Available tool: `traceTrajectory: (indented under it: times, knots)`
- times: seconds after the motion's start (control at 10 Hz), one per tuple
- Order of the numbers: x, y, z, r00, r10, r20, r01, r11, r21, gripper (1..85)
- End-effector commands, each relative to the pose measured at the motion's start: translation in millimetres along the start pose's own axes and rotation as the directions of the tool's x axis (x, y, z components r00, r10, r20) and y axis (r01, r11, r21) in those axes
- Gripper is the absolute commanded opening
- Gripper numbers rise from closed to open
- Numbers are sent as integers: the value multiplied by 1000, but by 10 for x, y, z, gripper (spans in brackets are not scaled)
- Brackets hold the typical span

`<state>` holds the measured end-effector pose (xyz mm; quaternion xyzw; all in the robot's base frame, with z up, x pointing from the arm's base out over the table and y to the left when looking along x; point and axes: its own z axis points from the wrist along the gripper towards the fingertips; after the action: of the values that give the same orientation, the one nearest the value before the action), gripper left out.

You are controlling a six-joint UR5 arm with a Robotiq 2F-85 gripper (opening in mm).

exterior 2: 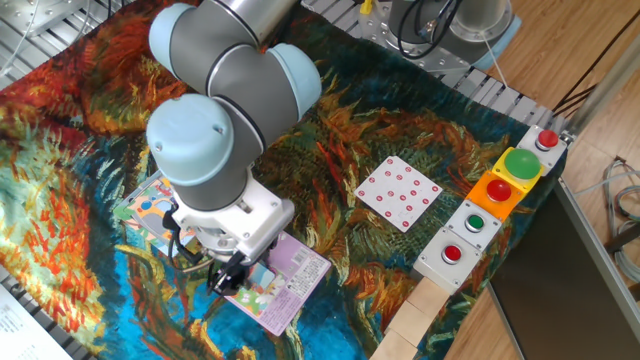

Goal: Assemble one piece of a puzzle

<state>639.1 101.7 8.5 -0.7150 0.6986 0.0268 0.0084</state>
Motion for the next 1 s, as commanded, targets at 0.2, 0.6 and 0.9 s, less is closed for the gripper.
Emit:
traceTrajectory:
  times: [0.2,0.6,0.9]
  knots:
    - [8,-46,-165,999,42,29,-43,999,16,13]
    - [68,-41,-212,997,72,17,-72,997,20,13]
    - [44,-30,-212,997,72,26,-72,997,15,13]
